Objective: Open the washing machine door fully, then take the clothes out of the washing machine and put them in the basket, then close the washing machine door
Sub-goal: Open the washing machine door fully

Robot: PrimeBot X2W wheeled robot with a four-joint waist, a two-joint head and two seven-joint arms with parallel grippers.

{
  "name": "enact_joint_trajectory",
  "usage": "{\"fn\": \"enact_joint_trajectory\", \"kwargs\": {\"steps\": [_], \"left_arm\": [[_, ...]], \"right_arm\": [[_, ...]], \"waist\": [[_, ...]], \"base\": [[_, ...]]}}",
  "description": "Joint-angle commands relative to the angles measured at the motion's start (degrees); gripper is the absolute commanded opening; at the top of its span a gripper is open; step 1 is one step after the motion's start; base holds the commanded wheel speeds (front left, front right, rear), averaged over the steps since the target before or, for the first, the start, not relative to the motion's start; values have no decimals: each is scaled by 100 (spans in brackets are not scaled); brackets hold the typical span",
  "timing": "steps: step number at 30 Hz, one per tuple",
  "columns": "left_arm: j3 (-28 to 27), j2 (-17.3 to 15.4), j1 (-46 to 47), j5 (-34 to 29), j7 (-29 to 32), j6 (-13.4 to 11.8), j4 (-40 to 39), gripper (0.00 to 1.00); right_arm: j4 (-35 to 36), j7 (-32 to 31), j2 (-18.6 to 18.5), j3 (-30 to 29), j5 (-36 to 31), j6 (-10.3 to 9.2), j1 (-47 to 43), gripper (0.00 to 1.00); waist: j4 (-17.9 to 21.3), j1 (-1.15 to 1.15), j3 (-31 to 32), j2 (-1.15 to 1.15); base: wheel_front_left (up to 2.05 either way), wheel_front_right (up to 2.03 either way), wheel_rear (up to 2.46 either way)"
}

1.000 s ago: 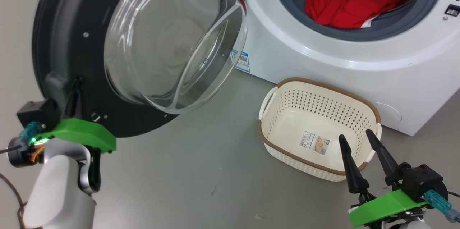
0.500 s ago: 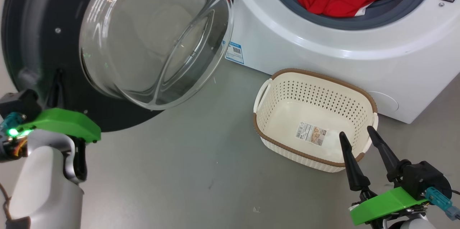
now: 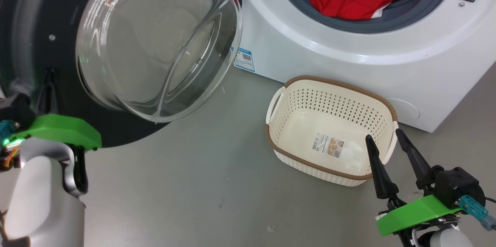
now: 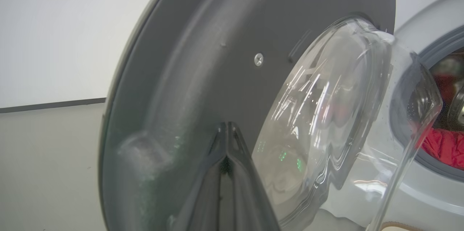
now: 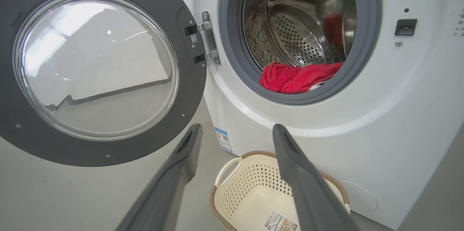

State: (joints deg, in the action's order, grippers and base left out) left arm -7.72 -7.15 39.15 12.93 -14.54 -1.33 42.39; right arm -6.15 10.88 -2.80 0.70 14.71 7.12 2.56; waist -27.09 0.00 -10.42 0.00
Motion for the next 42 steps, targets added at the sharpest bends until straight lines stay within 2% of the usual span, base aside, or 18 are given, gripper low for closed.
{"fn": "enact_joint_trajectory", "kwargs": {"steps": [1, 8, 14, 17, 18, 19, 21, 29, 42], "left_arm": [[-206, -252, -68, -80, -46, -41, -192, 0], [-232, -31, -502, -171, -46, 123, -1056, 0], [104, 186, -928, -187, -46, 486, -1945, 0], [359, 258, -1123, -212, -45, 565, -2309, 0], [461, 282, -1189, -216, -37, 584, -2443, 11], [543, 304, -1249, -193, -27, 601, -2573, 28], [678, 339, -1356, -125, -15, 623, -2817, 100], [1007, 384, -1707, 115, 46, 686, -3272, 100], [1179, 191, -2355, 274, -11, 794, -3291, 100]], "right_arm": [[107, 73, -8, 157, 56, 36, 137, 100], [-74, 219, -8, 108, 190, 36, 165, 100], [-242, 315, -8, -62, 149, 36, 205, 100], [-308, 351, -8, -225, 84, 36, 261, 100], [-323, 362, -8, -280, 57, 36, 280, 100], [-325, 372, -8, -339, -19, 36, 297, 100], [-305, 386, -8, -441, -146, 36, 317, 100], [-206, 407, -8, -658, -297, 36, 319, 100], [116, 411, -8, -690, -277, 36, 145, 100]], "waist": [[8, 0, 42, 0], [84, 0, 202, 0], [247, 0, 373, 0], [381, 0, 449, 0], [433, 0, 473, 0], [488, 0, 491, 0], [601, 0, 522, 0], [1107, 0, 545, 0], [2230, 0, 572, 0]], "base": [[0, 0, 0], [0, 0, 0], [0, 0, 0], [0, 0, 0], [0, 0, 0], [0, 0, 0], [0, 0, 0], [0, 0, 0], [0, 0, 0]]}}
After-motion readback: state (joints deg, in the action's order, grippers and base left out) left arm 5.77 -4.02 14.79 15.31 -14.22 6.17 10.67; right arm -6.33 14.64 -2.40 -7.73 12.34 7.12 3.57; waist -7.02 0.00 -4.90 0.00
